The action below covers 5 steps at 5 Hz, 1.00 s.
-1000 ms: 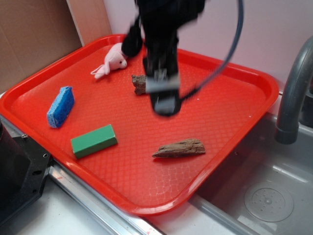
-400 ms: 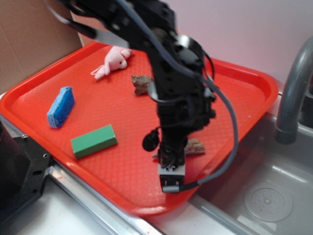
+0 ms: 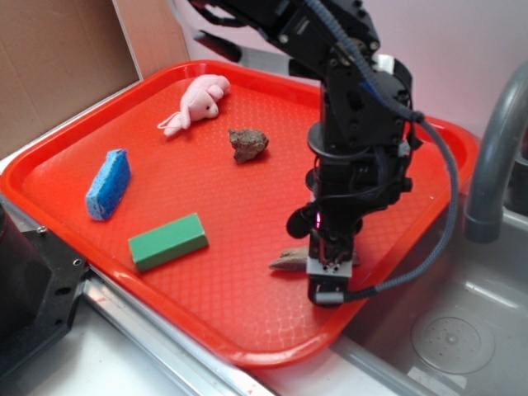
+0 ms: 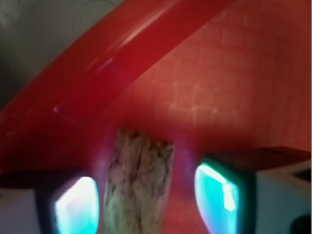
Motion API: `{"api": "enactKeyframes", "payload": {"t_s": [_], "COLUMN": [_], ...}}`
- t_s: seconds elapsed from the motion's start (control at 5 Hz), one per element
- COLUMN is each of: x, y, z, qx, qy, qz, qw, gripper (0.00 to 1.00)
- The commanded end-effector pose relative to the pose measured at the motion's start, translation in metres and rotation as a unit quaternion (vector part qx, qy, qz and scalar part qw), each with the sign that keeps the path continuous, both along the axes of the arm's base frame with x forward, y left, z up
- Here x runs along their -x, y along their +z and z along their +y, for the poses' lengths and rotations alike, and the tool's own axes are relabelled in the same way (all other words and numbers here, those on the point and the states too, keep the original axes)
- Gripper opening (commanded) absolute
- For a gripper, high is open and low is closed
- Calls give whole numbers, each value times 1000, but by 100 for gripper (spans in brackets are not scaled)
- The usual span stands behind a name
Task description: Grab the wood chip.
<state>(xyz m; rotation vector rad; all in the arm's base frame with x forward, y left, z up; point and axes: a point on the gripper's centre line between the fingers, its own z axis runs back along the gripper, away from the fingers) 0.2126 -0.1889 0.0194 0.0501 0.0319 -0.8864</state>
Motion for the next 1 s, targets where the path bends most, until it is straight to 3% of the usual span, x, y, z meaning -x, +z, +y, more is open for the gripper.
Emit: {"api": "enactKeyframes", "payload": {"t_s": [0.0, 0.2, 0.4, 0.6, 0.8], "x": [7, 19, 30, 42, 43], "y": [46, 72, 116, 167, 189], "z": [9, 15, 25, 58, 96], "qx": [19, 22, 19, 12, 44], "qy": [29, 53, 102, 226, 346], "qz": [-43, -54, -44, -15, -13], "qw": [998, 997, 994, 974, 937], "gripper": [0, 0, 0, 0, 0]}}
